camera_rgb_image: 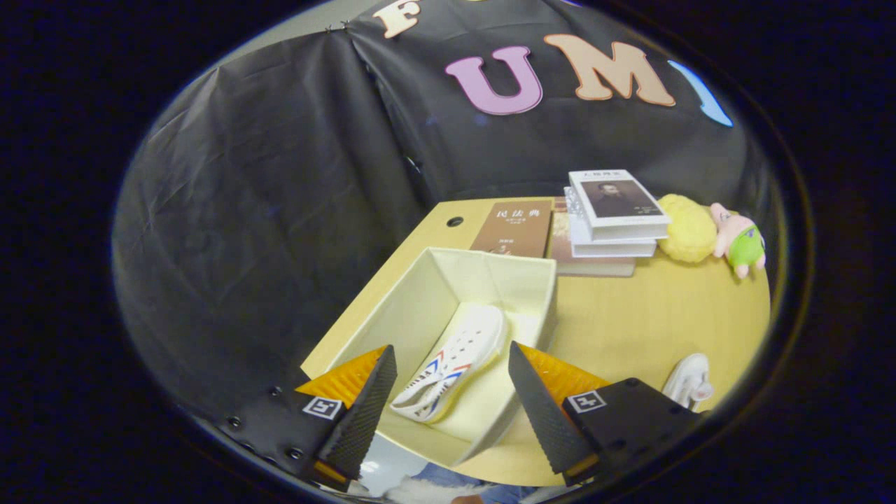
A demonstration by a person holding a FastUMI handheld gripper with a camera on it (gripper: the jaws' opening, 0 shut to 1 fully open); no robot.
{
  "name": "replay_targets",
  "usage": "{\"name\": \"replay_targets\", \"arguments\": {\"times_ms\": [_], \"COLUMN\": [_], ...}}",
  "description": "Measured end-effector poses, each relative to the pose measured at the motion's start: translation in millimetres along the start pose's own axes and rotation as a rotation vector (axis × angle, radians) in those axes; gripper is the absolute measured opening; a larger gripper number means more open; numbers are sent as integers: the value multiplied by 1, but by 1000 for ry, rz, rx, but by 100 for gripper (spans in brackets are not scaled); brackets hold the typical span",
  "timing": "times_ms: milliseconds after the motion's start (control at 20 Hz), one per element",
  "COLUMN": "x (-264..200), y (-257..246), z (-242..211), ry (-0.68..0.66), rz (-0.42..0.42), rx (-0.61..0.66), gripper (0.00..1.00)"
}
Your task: Open the storage box then place both shoes into the box .Put the left shoe in first, then the right shoe, with the right side of both shoes facing outward in a uniform manner.
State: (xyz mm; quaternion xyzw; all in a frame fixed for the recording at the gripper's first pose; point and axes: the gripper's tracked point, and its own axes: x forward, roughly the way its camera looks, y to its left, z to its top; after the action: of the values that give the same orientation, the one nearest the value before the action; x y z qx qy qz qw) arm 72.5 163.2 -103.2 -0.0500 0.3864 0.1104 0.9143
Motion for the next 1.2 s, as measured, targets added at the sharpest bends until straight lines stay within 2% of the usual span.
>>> {"name": "replay_targets", "arguments": {"times_ms": [200, 450, 600, 800, 1050, 1200], "x": [-55, -112, -136, -134, -114, -110], "y": [-82, -172, -198, -247, -294, -316], "z": [-4, -40, -72, -123, -159, -160], "ry": [-89, -134, -116, -15, 93, 124], "rz": [-169, -419, -485, -588, -655, -725], "rx": [-91, -187, -203, -232, -190, -210], "gripper": [100, 100, 100, 100, 99, 99]}}
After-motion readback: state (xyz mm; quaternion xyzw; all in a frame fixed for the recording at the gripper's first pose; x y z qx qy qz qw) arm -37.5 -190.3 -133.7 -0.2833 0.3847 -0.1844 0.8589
